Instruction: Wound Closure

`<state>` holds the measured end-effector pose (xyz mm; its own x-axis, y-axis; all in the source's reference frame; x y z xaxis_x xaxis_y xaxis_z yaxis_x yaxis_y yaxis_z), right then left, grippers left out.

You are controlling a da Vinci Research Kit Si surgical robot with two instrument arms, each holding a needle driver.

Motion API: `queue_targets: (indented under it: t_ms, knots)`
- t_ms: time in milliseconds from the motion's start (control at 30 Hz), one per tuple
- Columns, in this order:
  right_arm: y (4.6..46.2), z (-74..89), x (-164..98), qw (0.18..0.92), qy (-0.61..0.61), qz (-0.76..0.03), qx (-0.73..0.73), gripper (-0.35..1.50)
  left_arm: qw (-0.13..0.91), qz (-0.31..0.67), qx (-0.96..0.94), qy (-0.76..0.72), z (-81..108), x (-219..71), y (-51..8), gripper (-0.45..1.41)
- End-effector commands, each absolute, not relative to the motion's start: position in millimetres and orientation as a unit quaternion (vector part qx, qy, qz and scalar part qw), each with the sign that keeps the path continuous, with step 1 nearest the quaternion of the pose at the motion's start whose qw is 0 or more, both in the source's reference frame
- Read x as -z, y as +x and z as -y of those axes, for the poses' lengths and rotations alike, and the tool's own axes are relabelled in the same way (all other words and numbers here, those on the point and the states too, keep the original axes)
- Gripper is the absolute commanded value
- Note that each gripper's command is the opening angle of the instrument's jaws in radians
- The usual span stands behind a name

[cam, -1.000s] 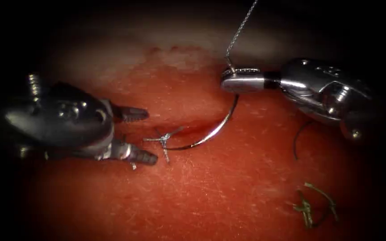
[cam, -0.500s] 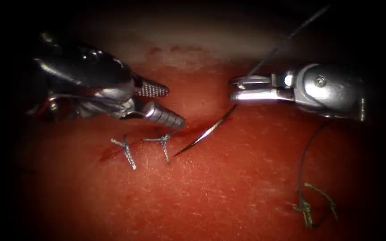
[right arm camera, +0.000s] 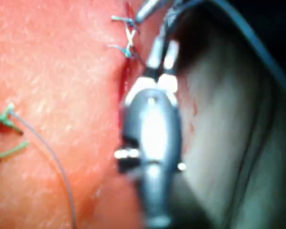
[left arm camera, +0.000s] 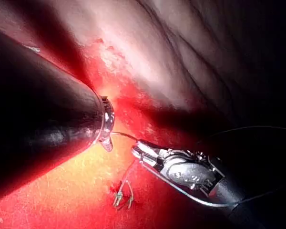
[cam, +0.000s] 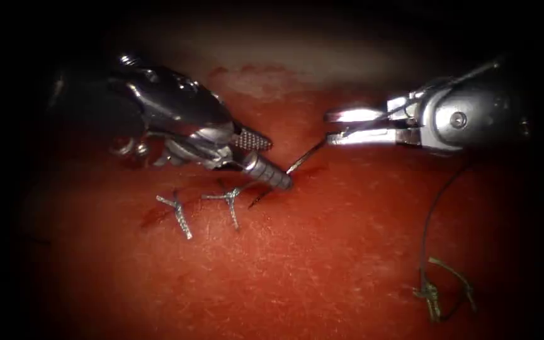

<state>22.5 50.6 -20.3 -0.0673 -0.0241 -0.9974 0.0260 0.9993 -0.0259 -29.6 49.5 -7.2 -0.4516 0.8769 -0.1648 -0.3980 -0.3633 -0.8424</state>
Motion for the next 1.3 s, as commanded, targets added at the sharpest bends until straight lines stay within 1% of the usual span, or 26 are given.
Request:
queue_targets:
  t_ms: [33,333,500,633,767,800,867,900,1000,1167,1233,1300]
  knots:
    - [23.3,-50.3,20.0,0.679,0.001,-0.734,0.023,-0.35,0.416,0.375,-0.765,-0.317,-49.3,6.4,-30.2,0.67]
    - [24.3,-49.6,20.8,0.666,-0.001,-0.744,0.048,-0.35,0.423,0.369,-0.77,-0.302,-49.0,4.7,-30.4,0.67]
    - [24.5,-49.5,20.9,0.663,-0.005,-0.746,0.056,-0.35,0.423,0.392,-0.763,-0.292,-48.6,4.7,-30.8,0.66]
    - [24.5,-49.3,21.1,0.662,-0.004,-0.747,0.061,-0.35,0.422,0.416,-0.755,-0.28,-48.3,4.8,-30.6,0.57]
    - [24.5,-49.2,21.2,0.66,-0.003,-0.749,0.062,-0.35,0.447,0.441,-0.733,-0.261,-48.3,4.9,-30.5,0.34]
    - [24.5,-49.0,21.3,0.659,-0.004,-0.749,0.065,-0.35,0.461,0.454,-0.717,-0.26,-48.3,4.8,-30.5,0.21]
    - [24.6,-48.9,21.5,0.657,-0.002,-0.751,0.066,-0.35,0.465,0.464,-0.707,-0.262,-48.3,4.7,-30.5,0.18]
    - [24.8,-48.8,21.7,0.655,-0.002,-0.753,0.07,-0.35,0.462,0.464,-0.708,-0.263,-48.4,4.5,-30.6,0.25]
    - [25.0,-48.7,21.9,0.653,0.0,-0.754,0.071,-0.35,0.46,0.459,-0.712,-0.265,-48.4,3.8,-30.6,0.37]
    - [25.0,-48.8,22.0,0.653,0.0,-0.754,0.071,-0.35,0.454,0.459,-0.716,-0.265,-47.9,3.1,-30.3,0.45]
    - [25.0,-48.8,22.0,0.653,0.001,-0.754,0.071,-0.35,0.451,0.46,-0.718,-0.265,-47.7,2.9,-30.3,0.45]
    - [25.0,-48.8,22.0,0.653,0.001,-0.754,0.071,-0.35,0.451,0.462,-0.716,-0.264,-47.7,2.9,-30.2,0.41]
